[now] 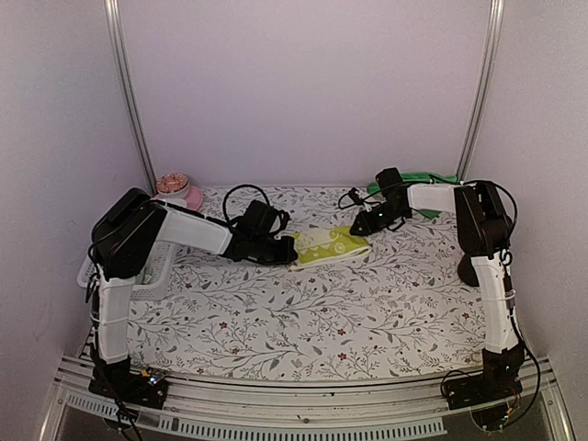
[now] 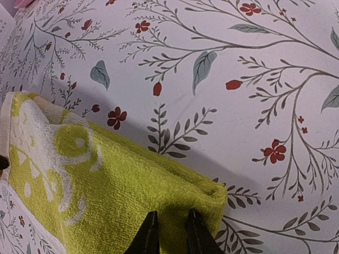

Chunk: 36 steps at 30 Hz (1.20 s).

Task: Roll the towels
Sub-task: Smooth out the towel at the center of the board.

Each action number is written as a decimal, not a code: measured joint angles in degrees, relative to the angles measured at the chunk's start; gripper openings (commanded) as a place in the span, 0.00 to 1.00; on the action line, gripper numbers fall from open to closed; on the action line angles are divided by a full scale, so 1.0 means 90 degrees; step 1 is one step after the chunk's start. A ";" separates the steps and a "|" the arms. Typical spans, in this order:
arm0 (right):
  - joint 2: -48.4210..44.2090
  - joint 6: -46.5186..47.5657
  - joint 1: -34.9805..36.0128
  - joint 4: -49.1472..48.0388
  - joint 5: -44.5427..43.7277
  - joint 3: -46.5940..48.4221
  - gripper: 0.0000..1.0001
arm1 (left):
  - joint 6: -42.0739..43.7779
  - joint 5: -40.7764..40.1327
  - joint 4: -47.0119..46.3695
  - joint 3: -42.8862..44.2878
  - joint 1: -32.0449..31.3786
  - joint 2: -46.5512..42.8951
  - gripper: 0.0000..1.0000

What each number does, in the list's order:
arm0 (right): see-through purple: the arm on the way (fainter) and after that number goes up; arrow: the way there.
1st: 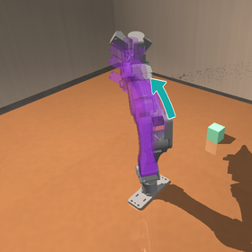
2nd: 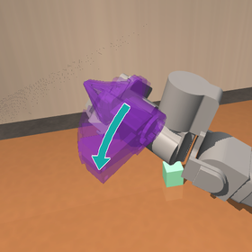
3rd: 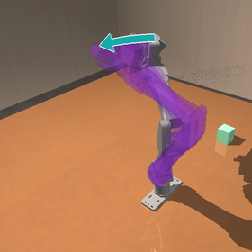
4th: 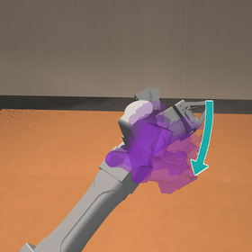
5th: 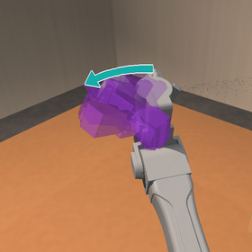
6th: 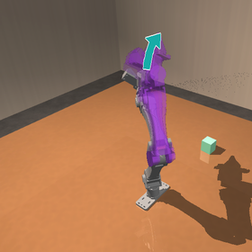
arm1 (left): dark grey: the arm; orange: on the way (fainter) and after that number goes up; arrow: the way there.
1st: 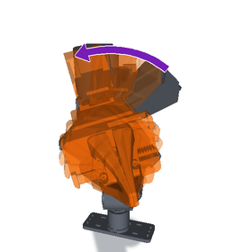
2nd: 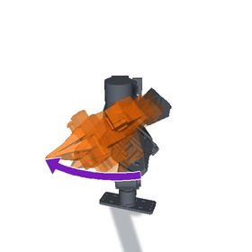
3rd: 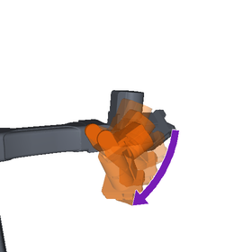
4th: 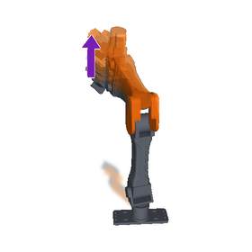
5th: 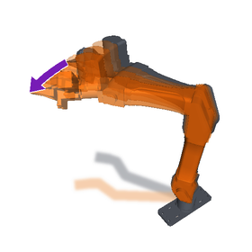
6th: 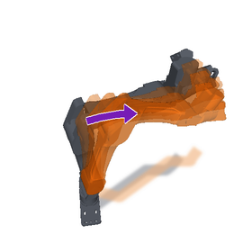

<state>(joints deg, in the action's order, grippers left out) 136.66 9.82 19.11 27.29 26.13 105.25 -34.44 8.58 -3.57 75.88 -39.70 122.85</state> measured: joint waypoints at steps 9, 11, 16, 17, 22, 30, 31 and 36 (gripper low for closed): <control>0.0000 0.0032 -0.0046 -0.0034 -0.0078 0.0000 0.20 | -0.0015 0.0000 -0.0010 -0.0423 0.0109 -0.0335 0.00; 0.0000 0.0034 -0.0061 -0.0036 -0.0080 0.0000 0.20 | -0.0015 0.0002 -0.0019 -0.0442 0.0112 -0.0350 0.05; 0.0000 0.0078 -0.0080 -0.0036 -0.0027 -0.0002 0.30 | 0.0000 0.0056 0.0007 -0.0447 0.0117 -0.0350 0.29; 0.0000 0.0100 -0.0085 -0.0036 -0.0002 -0.0012 0.33 | -0.0012 0.0083 0.0015 -0.0447 0.0119 -0.0350 0.31; -0.0151 0.0277 -0.0092 0.0007 0.0100 -0.0180 0.41 | 0.0034 0.0087 0.0119 -0.0447 0.0136 -0.0374 0.41; -0.1166 0.0542 -0.0095 0.0410 0.0151 -0.0483 0.43 | 0.0330 -0.0323 0.0478 -0.0238 0.0257 -0.1205 0.48; -0.1309 0.0576 -0.0095 0.0423 0.0160 -0.0520 0.41 | 0.0379 -0.0355 0.0478 -0.0100 0.0277 -0.1263 0.45; -0.1855 0.0755 -0.0100 0.0418 0.0311 -0.0823 0.28 | 0.0585 -0.0316 0.0457 0.0699 0.0321 -0.1071 0.21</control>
<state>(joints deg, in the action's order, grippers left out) 119.96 16.62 18.22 31.05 28.93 97.84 -29.17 5.74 0.54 82.17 -36.82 113.21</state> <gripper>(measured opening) 0.355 0.338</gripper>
